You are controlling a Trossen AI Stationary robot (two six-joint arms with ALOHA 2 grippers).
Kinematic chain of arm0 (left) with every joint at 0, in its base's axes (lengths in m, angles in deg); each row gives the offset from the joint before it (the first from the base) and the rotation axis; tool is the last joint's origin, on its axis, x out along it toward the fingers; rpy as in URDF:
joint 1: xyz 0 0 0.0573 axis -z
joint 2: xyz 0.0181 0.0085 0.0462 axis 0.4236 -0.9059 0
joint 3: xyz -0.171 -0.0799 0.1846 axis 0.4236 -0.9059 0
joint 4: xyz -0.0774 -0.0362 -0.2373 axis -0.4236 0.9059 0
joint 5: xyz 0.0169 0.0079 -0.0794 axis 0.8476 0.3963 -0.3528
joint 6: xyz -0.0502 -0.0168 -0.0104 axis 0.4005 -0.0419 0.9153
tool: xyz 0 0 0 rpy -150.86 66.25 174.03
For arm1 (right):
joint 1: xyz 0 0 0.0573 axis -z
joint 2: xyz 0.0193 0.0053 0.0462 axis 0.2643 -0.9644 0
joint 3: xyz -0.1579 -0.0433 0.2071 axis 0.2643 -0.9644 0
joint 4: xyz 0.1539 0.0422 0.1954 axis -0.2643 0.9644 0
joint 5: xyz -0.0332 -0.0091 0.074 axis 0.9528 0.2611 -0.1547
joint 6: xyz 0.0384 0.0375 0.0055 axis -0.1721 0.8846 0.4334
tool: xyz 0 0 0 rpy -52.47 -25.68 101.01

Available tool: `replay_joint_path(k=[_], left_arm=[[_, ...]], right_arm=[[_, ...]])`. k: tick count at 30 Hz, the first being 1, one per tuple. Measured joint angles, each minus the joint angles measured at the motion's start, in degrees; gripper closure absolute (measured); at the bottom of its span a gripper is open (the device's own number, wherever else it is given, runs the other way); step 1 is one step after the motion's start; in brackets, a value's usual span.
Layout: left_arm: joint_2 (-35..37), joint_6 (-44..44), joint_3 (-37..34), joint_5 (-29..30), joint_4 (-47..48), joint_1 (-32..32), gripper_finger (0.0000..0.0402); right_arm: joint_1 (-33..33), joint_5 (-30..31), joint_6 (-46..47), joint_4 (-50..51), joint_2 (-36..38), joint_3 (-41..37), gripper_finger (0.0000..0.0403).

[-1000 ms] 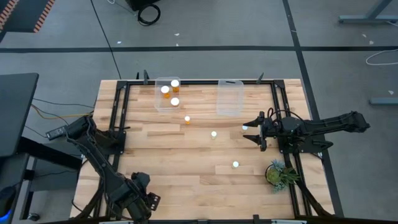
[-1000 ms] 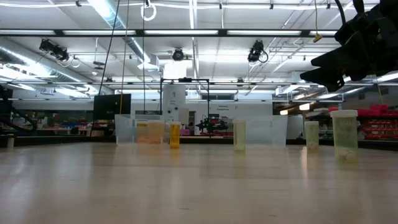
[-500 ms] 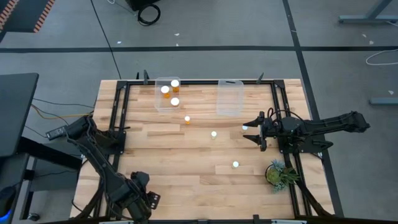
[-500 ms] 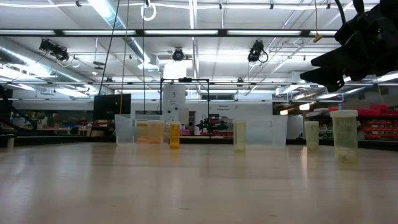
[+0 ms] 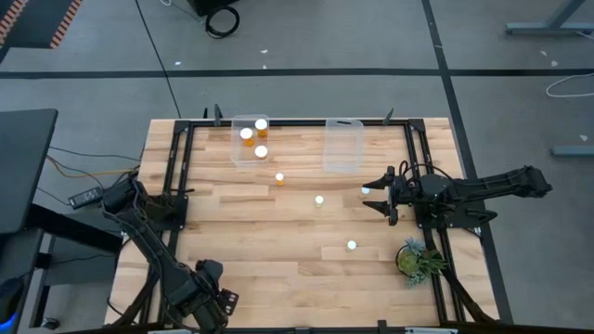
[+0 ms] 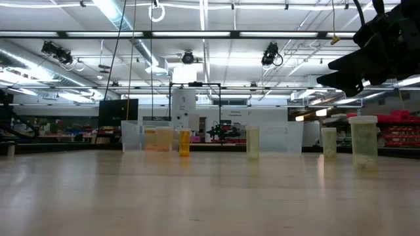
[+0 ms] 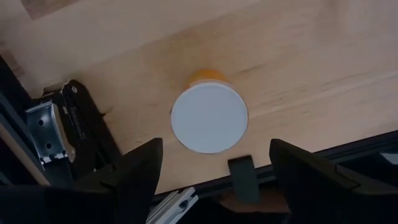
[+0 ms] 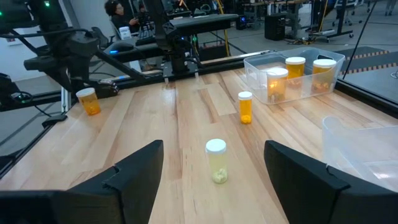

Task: Pick and place medicine bottles into bin by pill shape (circle, oval)
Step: Put the large orange pill bottle into the left transparent bin

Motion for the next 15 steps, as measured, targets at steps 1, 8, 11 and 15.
replay_joint_path(k=[1,8,11,15], left_arm=[[-0.1,0.2,0.0,0.0,0.0,0.0,0.0100],[-0.1,0.7,0.0,0.0,0.0,0.0,0.0100],[-0.1,0.9,-0.6,0.1,-0.7,0.0,0.0100],[-0.2,0.8,-1.2,0.1,-0.9,0.0,0.0100]], right_arm=[[0.0,0.0,0.0,0.0,0.0,0.0,0.0118],[0.0,0.0,0.0,0.0,0.0,0.0,0.0118],[0.0,0.0,0.0,0.0,0.0,0.0,0.0118],[0.0,0.0,0.0,0.0,0.0,0.0,0.0118]])
